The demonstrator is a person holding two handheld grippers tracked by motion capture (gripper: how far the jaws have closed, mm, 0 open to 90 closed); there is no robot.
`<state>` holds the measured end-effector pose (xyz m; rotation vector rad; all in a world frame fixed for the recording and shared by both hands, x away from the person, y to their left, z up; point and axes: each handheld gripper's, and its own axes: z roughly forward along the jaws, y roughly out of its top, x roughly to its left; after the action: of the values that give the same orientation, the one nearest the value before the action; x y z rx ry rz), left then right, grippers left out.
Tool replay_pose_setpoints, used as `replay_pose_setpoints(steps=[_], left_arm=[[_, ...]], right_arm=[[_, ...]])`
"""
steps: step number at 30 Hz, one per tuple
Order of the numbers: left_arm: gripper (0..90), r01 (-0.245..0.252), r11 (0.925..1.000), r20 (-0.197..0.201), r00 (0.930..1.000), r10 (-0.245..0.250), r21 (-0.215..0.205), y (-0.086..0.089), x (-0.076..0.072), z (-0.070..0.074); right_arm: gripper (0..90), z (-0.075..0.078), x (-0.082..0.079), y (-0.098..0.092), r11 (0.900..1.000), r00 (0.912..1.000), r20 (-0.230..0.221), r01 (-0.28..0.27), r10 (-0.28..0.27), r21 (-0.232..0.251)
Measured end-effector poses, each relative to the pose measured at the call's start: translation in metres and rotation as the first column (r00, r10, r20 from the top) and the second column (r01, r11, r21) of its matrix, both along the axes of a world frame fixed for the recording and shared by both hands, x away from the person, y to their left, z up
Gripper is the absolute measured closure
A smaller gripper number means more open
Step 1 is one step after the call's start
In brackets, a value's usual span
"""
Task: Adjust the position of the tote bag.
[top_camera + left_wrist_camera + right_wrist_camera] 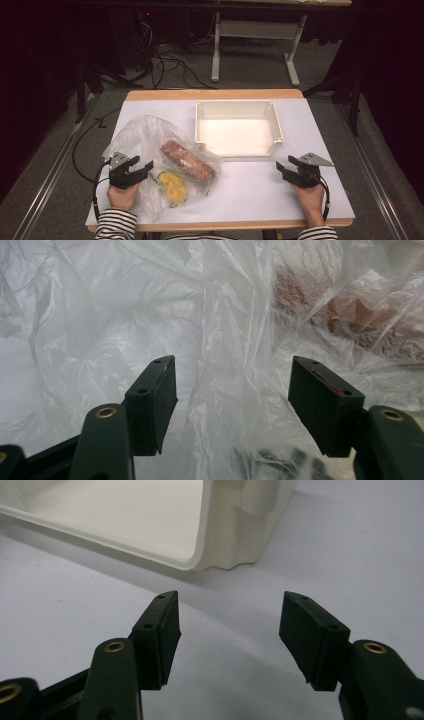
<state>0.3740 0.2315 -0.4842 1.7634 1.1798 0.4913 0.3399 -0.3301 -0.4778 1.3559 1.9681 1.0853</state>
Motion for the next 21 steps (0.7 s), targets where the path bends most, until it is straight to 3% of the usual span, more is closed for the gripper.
replay_pose_setpoints(steps=[21], left_arm=[[35.8,0.007,1.0000,-0.003,1.0000,-0.008,-0.003,0.0005,0.0001,0.0000]], right_arm=[[41.0,-0.0002,0.0007,0.0001,1.000,0.9999,-0.010,0.000,0.000,0.000]])
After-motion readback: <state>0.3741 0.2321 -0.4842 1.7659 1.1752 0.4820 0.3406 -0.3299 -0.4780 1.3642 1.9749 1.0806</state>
